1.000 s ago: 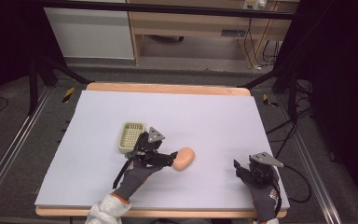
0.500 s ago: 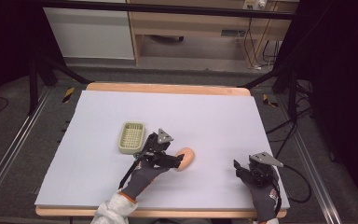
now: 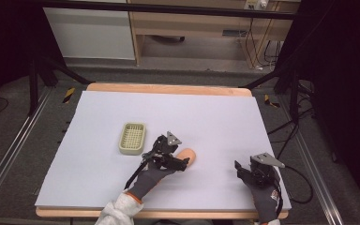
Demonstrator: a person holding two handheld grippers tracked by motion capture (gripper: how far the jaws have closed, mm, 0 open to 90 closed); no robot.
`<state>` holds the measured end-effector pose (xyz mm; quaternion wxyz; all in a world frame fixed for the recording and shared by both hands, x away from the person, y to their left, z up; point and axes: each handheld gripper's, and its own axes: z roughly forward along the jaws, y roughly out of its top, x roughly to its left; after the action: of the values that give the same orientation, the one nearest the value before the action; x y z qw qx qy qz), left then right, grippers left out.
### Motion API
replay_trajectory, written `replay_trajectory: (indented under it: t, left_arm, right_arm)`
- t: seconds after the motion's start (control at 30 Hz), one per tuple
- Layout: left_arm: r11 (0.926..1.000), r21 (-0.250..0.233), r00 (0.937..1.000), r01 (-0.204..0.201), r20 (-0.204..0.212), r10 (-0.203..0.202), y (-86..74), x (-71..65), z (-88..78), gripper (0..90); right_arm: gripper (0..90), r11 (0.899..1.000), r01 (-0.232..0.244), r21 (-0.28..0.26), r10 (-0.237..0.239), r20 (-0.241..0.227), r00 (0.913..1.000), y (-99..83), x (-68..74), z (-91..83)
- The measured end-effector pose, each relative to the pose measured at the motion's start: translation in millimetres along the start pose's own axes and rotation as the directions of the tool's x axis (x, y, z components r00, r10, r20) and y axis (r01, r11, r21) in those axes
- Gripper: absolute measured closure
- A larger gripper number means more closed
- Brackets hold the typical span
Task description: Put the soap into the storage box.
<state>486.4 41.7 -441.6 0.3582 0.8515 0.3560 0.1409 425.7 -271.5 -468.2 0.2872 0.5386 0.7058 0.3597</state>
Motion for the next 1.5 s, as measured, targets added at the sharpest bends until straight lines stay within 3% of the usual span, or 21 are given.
replay_trajectory:
  t: [0.9,1.5]
  left_arm:
    - [0.9939,0.104,0.9994,-0.035,0.007,0.035,-1.8,-8.4,33.2,16.8]
    - [0.9933,0.109,0.9992,-0.039,0.002,0.039,-2.8,-12.7,40.7,28.9]
  right_arm:
    - [35.7,1.0,-0.004,0.005,0.004,-0.004,1.0,-0.5,0.3,1.2]
    - [36.0,1.0,-0.002,0.006,0.002,-0.007,1.0,-0.5,0.2,1.6]
